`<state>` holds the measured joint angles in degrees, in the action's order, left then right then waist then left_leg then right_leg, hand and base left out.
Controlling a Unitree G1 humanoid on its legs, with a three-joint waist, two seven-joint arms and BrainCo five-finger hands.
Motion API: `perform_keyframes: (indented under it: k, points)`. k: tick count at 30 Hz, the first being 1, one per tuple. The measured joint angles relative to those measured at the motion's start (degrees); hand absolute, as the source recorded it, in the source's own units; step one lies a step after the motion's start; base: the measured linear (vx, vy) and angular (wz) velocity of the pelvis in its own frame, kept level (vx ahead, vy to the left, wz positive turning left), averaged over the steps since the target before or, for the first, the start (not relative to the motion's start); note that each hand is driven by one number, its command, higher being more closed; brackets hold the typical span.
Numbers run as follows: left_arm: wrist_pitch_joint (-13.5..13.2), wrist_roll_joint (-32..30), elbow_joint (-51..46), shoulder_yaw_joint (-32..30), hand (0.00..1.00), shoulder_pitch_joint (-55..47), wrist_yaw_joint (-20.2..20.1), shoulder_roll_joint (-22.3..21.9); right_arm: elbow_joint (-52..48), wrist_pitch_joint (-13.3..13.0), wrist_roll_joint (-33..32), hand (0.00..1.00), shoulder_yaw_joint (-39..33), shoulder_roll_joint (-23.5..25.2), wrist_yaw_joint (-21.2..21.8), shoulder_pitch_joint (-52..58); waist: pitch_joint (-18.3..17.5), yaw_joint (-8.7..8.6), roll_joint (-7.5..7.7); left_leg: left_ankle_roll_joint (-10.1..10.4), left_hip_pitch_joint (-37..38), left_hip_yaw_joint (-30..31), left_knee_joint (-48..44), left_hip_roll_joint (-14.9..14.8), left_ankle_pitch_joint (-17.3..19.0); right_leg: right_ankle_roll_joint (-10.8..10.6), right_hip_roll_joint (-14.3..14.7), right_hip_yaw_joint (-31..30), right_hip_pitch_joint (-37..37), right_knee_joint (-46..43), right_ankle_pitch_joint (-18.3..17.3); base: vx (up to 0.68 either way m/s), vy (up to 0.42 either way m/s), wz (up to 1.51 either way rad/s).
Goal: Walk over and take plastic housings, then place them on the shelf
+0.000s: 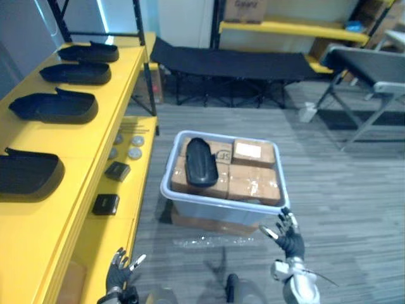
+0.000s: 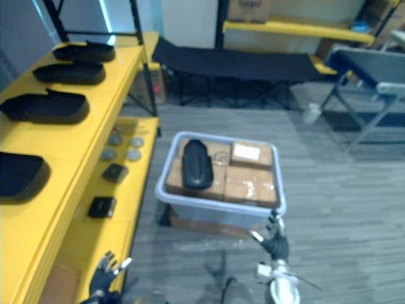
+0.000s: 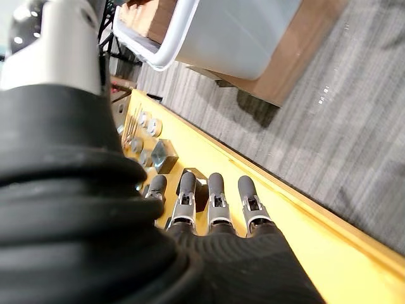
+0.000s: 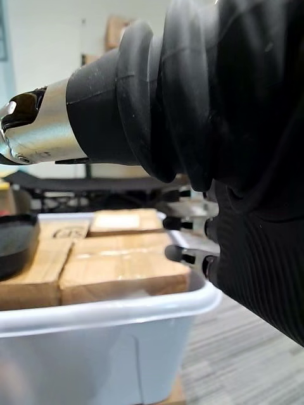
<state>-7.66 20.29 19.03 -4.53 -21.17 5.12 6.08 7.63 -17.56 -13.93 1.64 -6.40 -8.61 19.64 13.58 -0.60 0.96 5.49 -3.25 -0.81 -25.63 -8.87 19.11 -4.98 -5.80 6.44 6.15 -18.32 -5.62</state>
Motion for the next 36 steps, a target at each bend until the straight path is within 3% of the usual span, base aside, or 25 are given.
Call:
perform_keyframes:
  k: [2, 5, 8, 12, 14, 16, 20, 22, 26, 28, 30, 35, 36]
  points:
    - [0.01, -0.01, -1.09, 1.23, 0.00, 0.56, 0.25, 0.04, -0.75, -0.08, 0.11, 0.00, -0.64, 0.05, 0.24, 0.30, -0.03, -0.36, -0.33, 1.31, -0.15, 2.74, 1.92, -0.30, -0.84, 0.31, 0.82, -0.45, -0.11, -1.33, -0.97, 0.15, -0.158, 0.76]
    - [0.35, 2.29, -2.19, 3.08, 0.00, 2.27, 0.76, -0.70, -2.59, -0.07, 0.73, 0.00, -3.05, -0.09, -0.14, 0.75, -0.32, -0.46, -0.04, 2.77, -0.65, 6.22, 5.47, -0.54, -2.85, 1.35, 0.99, 2.57, 0.50, -4.28, -5.71, 0.16, -0.230, 0.68]
    - [0.42, 3.92, -2.19, 3.15, 0.00, 1.81, 0.74, -2.90, -2.89, -0.07, 0.68, 0.00, -4.20, -0.48, 0.05, 0.33, -0.29, -0.35, -0.28, 2.00, -1.01, 5.70, 4.69, -1.18, -5.01, 1.75, 0.86, 4.78, -1.49, -3.30, -6.35, 0.12, -0.164, 0.45]
    - [0.54, 3.88, -2.18, 4.35, 0.00, 0.87, -0.65, -4.55, -4.25, -0.29, 0.22, 0.00, -6.66, -1.03, -1.56, 0.39, -0.32, -0.29, -1.55, 1.20, -3.62, -0.55, -1.77, -1.39, -7.31, 1.78, 0.12, 10.20, -9.08, 3.33, -5.96, 0.13, -0.109, 0.67]
    - [0.74, 3.79, -2.18, 5.78, 0.00, 1.46, -1.96, -4.45, -4.52, -1.66, 0.15, 0.00, -9.24, -1.26, -4.45, -1.07, -0.08, -0.16, -1.80, 0.97, -4.67, -3.23, 1.69, 0.86, -6.46, 1.60, -1.71, 11.84, -9.99, 4.34, -5.70, 0.12, 0.034, 0.77]
    - [2.00, 3.45, -1.89, 7.45, 0.00, 1.07, -4.04, -3.82, -3.19, -2.53, 0.12, 0.00, -12.49, -1.76, -9.89, -5.27, -0.01, 0.56, -3.31, -1.45, -1.87, -4.25, 11.29, 4.35, -11.99, 0.29, -3.64, 12.21, -10.32, 4.42, -4.87, 0.09, 0.087, 0.43]
    - [3.55, 3.36, 0.47, 7.80, 0.00, 0.77, -5.47, -0.47, 0.21, -1.22, -0.48, 0.00, -12.68, -1.83, -11.44, -12.76, 0.92, 2.36, -2.06, -1.55, -0.35, -4.27, 11.89, 5.10, -12.16, -0.51, -4.23, 11.25, -12.15, 5.22, -4.16, 0.06, 0.059, 0.07]
    - [4.24, 3.46, 1.90, 7.78, 0.00, 0.84, -5.15, 0.89, 3.42, 0.75, -1.69, 0.00, -14.19, -2.54, -11.66, -16.93, 1.29, 2.87, -1.57, -1.55, -0.23, -2.79, 12.19, 5.03, -12.16, -0.36, -3.67, 11.12, -12.71, 5.33, -3.58, -0.02, 0.010, 0.28]
    - [4.26, 4.03, 5.44, 7.21, 0.00, 2.55, -2.75, 0.59, 12.24, 5.66, -6.04, 0.00, -18.19, -10.35, -15.91, -30.85, 5.46, 3.97, -2.31, -1.97, -4.04, 0.42, 12.57, 5.87, -13.89, -0.01, -3.15, 12.80, -11.18, 6.52, -1.72, -0.09, 0.056, 0.39]
    - [3.94, 4.08, 7.03, 6.63, 0.00, 3.97, -2.34, 0.34, 16.80, 8.74, -7.85, 0.00, -20.48, -14.51, -18.03, -37.97, 7.46, 4.71, -3.22, -2.47, -5.87, 1.70, 14.38, 6.50, -16.22, -0.04, -3.31, 13.77, -9.61, 7.26, -0.29, -0.12, 0.082, 0.44]
    - [2.80, 4.37, 9.01, 5.64, 0.00, 4.71, -1.74, 0.12, 23.15, 13.49, -9.09, 0.00, -21.41, -19.54, -19.69, -45.24, 9.81, 6.40, -4.48, -3.03, -6.47, 2.36, 16.16, 7.34, -18.13, -0.24, -4.13, 13.98, -8.99, 7.64, 0.27, -0.14, 0.120, 0.31]
    - [1.50, 6.34, 13.84, 4.68, 0.00, 5.01, -1.37, 0.10, 31.56, 19.05, -10.02, 0.00, -21.11, -23.41, -21.42, -54.21, 10.94, 6.95, -6.80, -4.00, -9.18, 4.97, 17.80, 9.66, -20.88, -0.29, -5.62, 13.95, -6.90, 7.57, 0.22, -0.09, 0.101, 0.30]
    - [1.36, 6.37, 14.99, 4.75, 0.00, 5.18, -1.41, 0.00, 33.25, 20.10, -10.00, 0.00, -20.99, -24.43, -21.40, -55.48, 11.24, 7.82, -7.29, -4.17, -9.31, 4.83, 18.35, 9.97, -21.27, -0.38, -6.02, 13.88, -6.42, 7.50, 0.15, -0.09, 0.097, 0.10]
